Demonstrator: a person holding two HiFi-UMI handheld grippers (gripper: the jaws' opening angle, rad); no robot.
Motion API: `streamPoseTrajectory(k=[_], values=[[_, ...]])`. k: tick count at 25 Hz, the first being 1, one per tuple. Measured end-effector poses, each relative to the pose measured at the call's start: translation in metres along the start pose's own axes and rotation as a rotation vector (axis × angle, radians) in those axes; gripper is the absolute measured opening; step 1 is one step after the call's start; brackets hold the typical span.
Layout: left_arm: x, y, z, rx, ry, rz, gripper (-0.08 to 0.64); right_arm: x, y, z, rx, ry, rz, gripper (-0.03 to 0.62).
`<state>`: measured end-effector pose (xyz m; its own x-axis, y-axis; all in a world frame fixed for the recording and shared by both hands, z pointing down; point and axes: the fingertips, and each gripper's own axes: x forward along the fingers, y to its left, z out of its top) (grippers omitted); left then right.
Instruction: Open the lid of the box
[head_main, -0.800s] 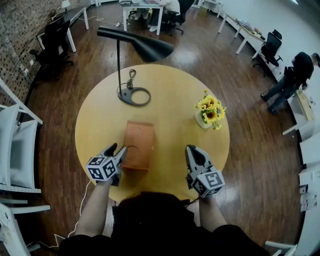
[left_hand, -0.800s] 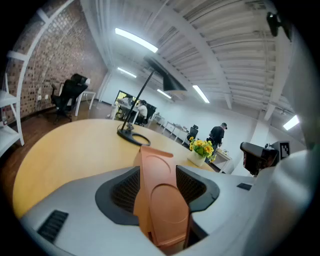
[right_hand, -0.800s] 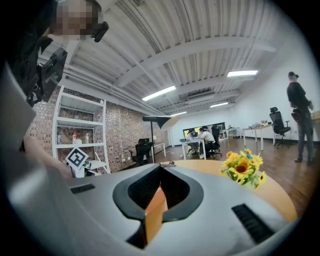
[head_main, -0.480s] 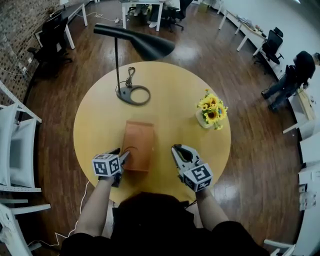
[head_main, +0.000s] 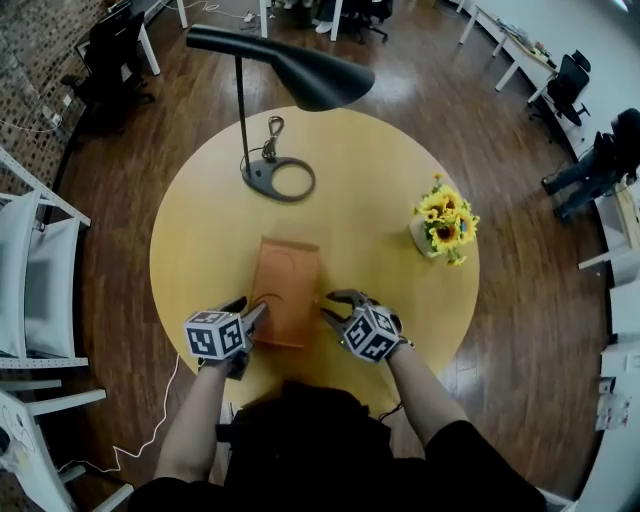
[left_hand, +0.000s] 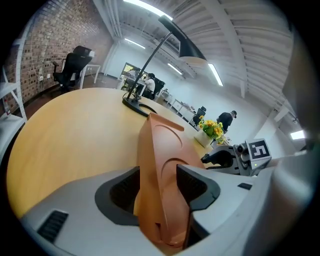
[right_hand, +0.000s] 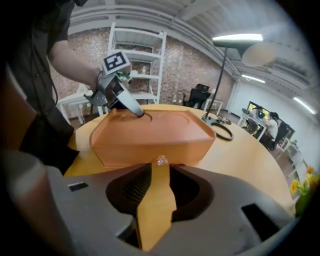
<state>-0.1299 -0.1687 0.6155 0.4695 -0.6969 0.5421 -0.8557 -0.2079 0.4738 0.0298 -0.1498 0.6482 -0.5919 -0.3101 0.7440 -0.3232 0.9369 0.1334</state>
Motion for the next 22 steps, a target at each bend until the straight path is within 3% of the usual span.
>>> streamPoseTrajectory(k=[4, 11, 15, 22], values=[[0.002, 0.0, 0.002, 0.023, 0.015, 0.002, 0.224, 0.016, -0.006, 0.01, -0.108, 0.039, 0.036, 0.118], [-0.001, -0.001, 0.001, -0.002, 0.023, 0.0, 0.224, 0.027, -0.001, 0.015, -0.201, 0.068, 0.097, 0.117], [0.002, 0.002, 0.003, -0.002, 0.025, 0.0, 0.224, 0.03, -0.002, 0.016, -0.21, 0.055, 0.1, 0.08], [0.002, 0.005, 0.001, -0.012, 0.03, 0.01, 0.224, 0.025, -0.005, 0.007, -0.179, 0.058, 0.084, 0.078]])
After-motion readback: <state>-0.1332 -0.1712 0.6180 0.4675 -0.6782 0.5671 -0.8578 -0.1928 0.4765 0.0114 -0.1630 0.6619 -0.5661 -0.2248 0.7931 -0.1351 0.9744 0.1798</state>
